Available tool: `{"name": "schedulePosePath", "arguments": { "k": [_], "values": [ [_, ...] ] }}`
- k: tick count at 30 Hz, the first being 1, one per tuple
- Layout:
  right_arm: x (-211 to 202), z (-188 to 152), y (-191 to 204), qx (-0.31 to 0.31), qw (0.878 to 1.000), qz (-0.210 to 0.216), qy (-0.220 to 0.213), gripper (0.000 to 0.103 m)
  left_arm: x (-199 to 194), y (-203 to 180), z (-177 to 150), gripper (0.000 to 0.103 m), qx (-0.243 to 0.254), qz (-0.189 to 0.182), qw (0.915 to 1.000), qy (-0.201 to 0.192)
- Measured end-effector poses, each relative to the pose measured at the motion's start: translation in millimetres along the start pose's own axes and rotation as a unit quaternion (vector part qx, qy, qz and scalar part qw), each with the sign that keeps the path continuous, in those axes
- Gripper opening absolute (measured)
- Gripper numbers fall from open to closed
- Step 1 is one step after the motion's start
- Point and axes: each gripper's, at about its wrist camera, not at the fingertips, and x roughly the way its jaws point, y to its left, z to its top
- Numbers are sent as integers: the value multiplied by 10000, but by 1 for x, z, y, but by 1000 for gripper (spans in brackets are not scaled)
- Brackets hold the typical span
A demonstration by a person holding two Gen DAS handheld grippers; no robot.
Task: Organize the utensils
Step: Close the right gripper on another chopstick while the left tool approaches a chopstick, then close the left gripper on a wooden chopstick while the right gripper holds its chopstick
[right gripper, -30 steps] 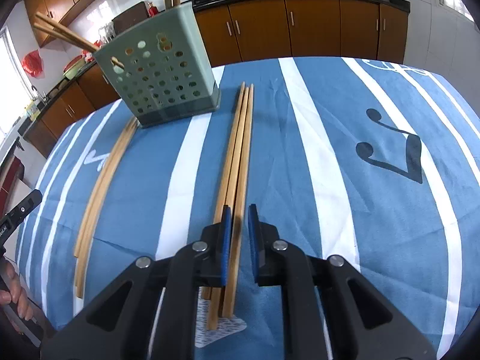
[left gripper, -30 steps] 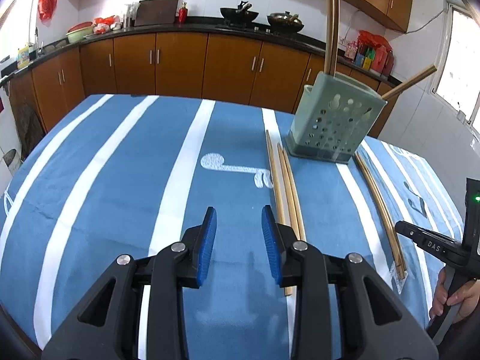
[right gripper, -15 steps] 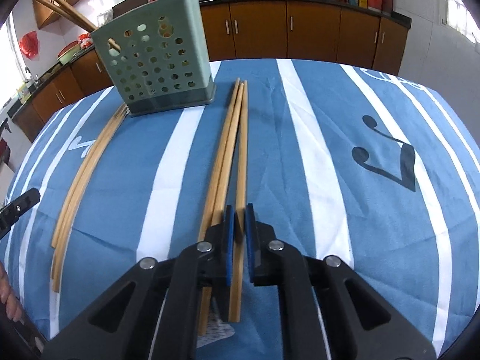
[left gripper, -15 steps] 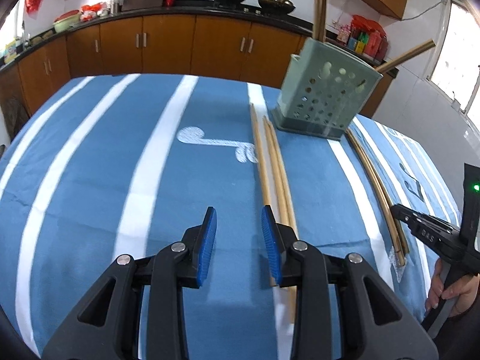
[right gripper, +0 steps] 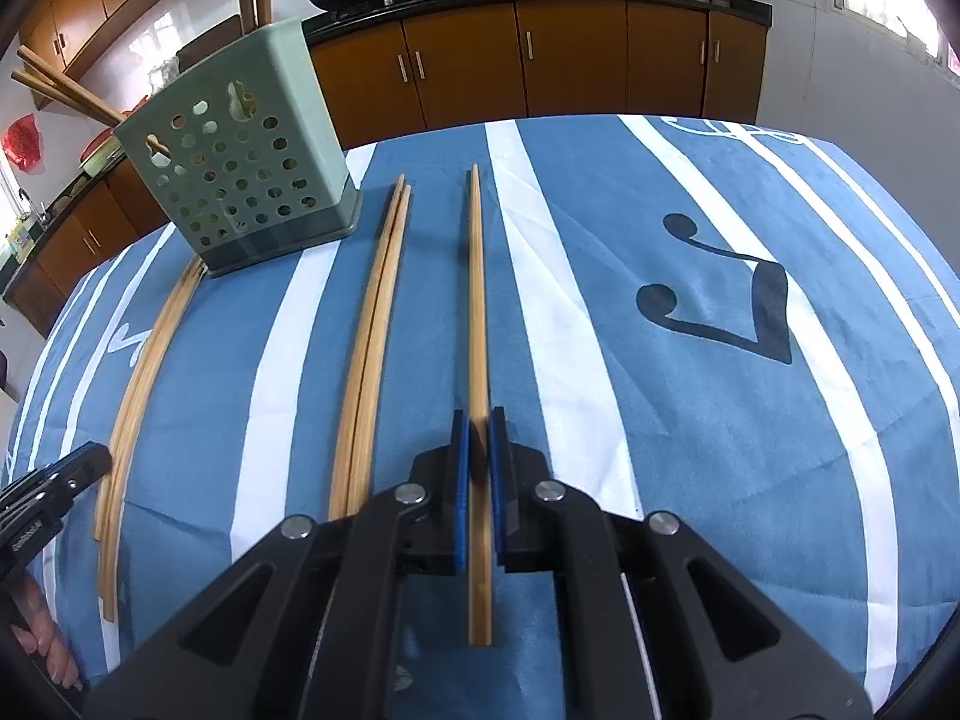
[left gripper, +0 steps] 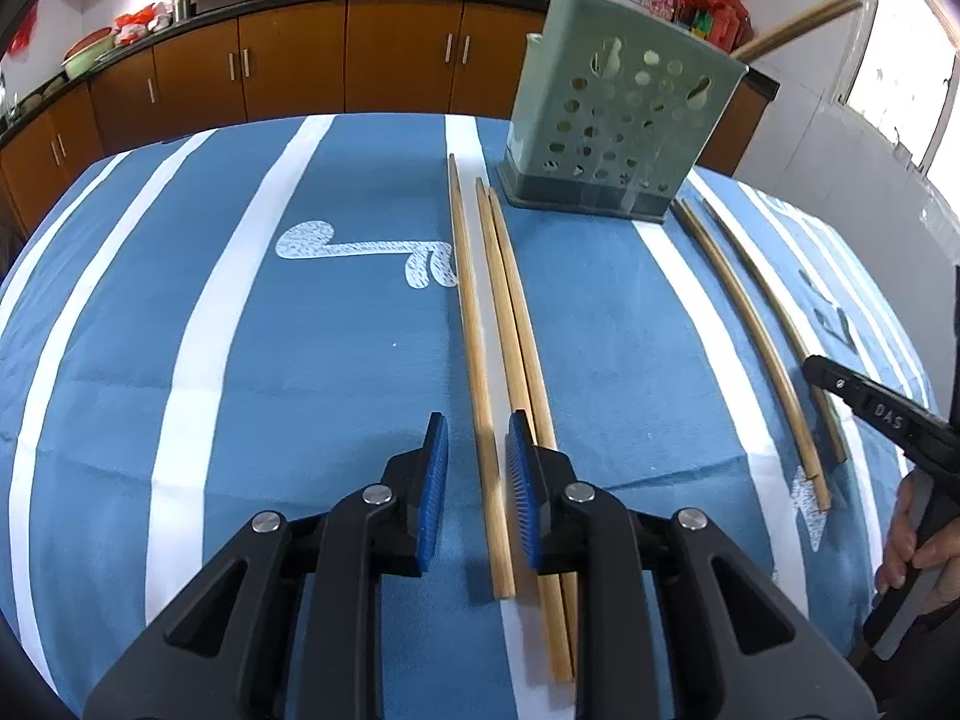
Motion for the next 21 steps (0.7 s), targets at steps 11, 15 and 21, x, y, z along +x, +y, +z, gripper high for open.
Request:
{"name": "schedulePosePath", "arguments": {
  "k": [11,15,21],
  "values": [
    [-1,-2,4,-107,9999,17,12,9,8,2,10,7,-52,534,9985,-129],
    [0,-1,5,-188,9998,26,-18,9,6,25,14,7,-386,626,9972,-135],
    [3,2,3,-160,9998,-13,-75,8,2,41,12,8,-481,324,9982,-161]
  ]
}}
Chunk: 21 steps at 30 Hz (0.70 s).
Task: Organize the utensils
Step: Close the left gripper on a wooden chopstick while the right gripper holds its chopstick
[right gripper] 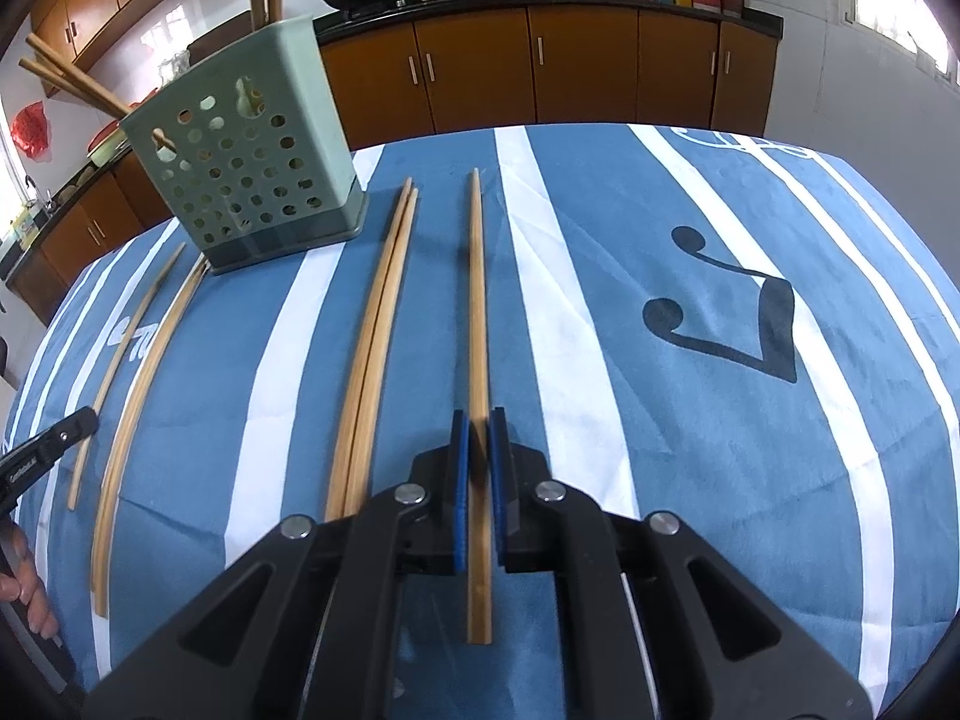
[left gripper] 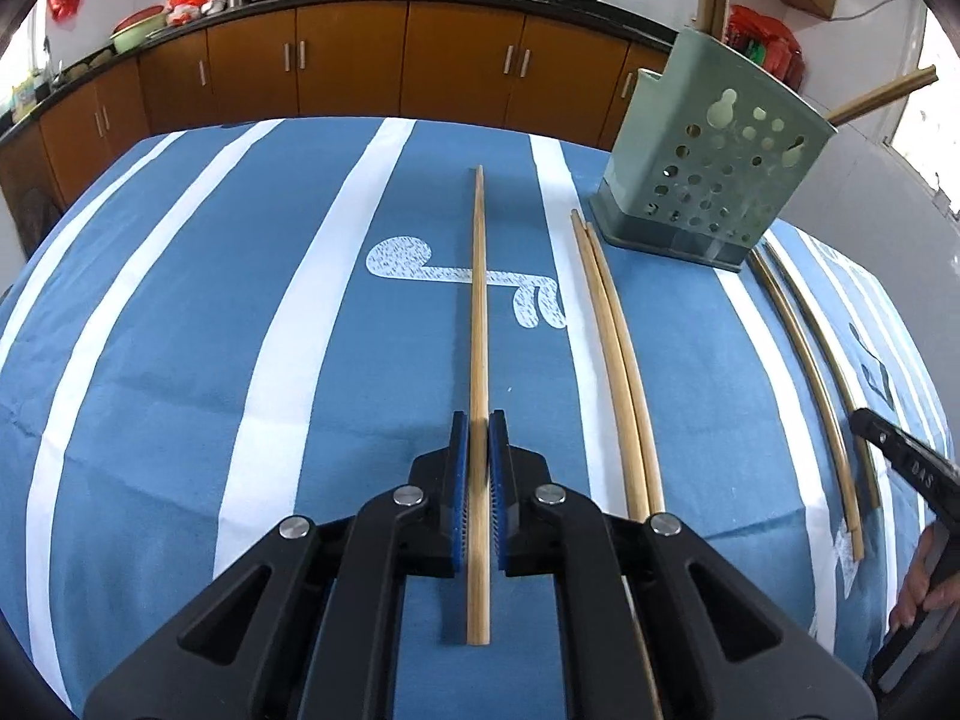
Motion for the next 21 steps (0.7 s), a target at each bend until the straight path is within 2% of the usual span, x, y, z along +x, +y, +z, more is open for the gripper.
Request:
{"name": "schedulePosePath", "arguments": {
  "k": [4,9,21],
  "values": [
    [0,-2,2,-61,9999,-62,-53,8,-1,-3,-3,8,140,32,9999,-77],
    [1,-3,3,-109,9999,-104,-84,8,-1,0,-3,8,54,-57,9999,-78],
    [1,-3,3,-107,9999,-97,-82,9,-2,-3,-3,8,91,2,9999,-71]
  ]
}}
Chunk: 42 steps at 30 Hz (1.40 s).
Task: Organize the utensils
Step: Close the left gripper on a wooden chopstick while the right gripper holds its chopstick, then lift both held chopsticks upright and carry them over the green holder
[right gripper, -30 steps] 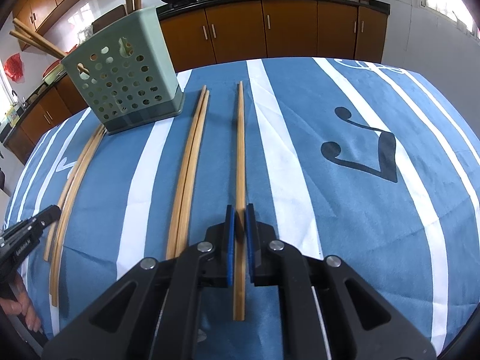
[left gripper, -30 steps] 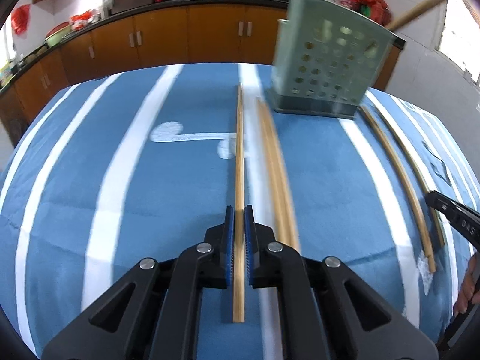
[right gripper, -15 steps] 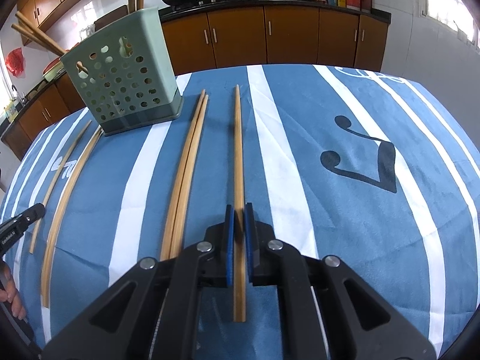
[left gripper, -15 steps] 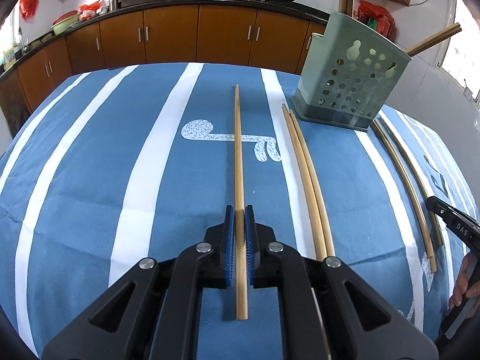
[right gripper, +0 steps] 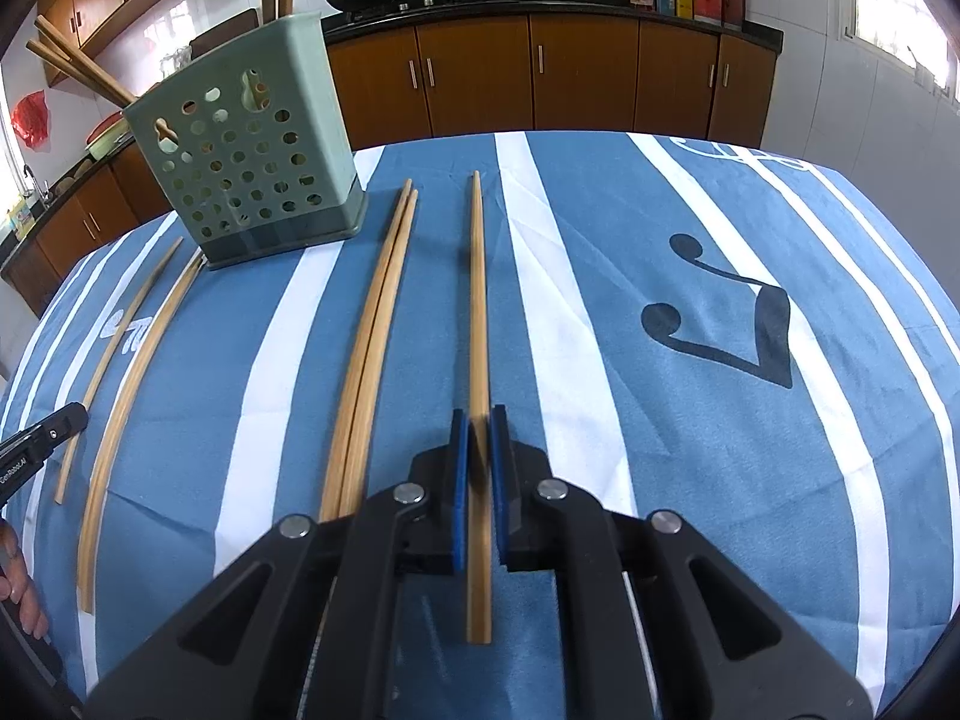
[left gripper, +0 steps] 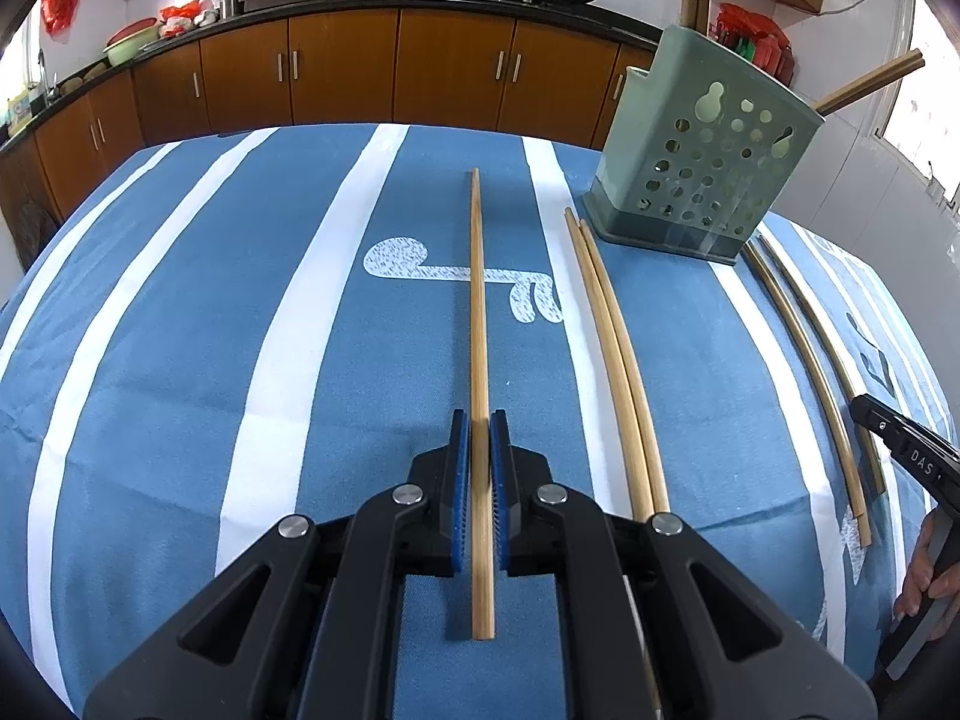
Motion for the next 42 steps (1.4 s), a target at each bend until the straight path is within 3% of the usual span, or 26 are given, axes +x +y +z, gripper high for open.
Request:
{"name": "schedulePosePath", "arguments": {
  "k": [33,42],
  "values": [
    [-6,-6,1,-61,10000,-11,10,11,-6,2,-6,8,-84,-88,9999,82],
    [-10,-10,-1,-72,10000,17,17,11,-14,-8,-19,8,214,101,9997,4]
  ]
}}
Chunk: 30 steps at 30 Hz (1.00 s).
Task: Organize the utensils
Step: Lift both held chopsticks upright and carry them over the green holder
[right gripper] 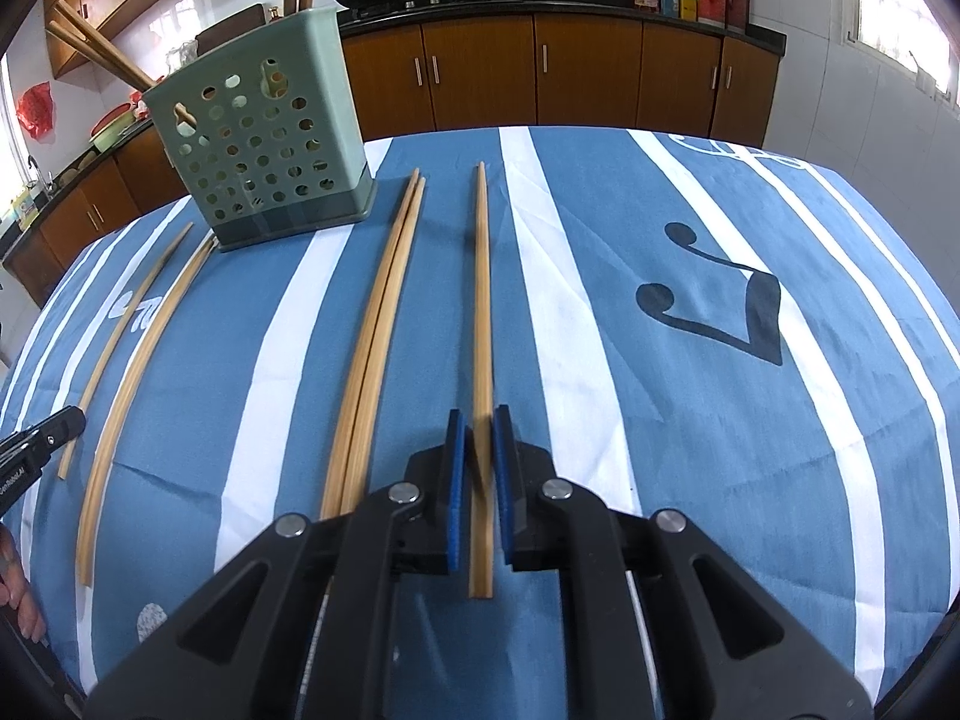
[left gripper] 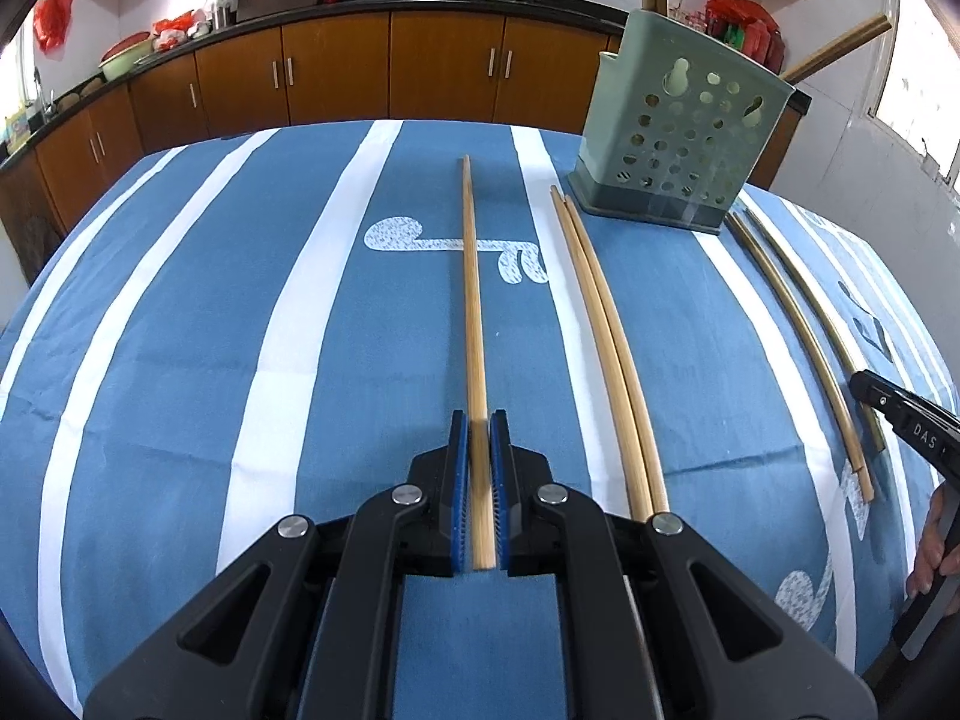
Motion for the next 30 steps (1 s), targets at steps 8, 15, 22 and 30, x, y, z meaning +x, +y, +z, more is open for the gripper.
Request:
{"name": "schedulePosePath", "arguments": {
  "k": [8,15,22,30],
  "values": [
    [-21,4,-6,122,9994,149,-278,8,-7,0,0,7,139,19,9999,34],
    [-61,22,-14,259,9951,240,-929,8,-46,8,21,7,-30,-161,9984,-542],
    [-98,42,-20,389,9862,338,-1576,8,-90,14,51,7,-297,-306,9903,-1321],
    [-133,63,-22,477,9734,475,-2189,8,-123,20,74,7,-524,-423,9799,-1880]
  ]
}}
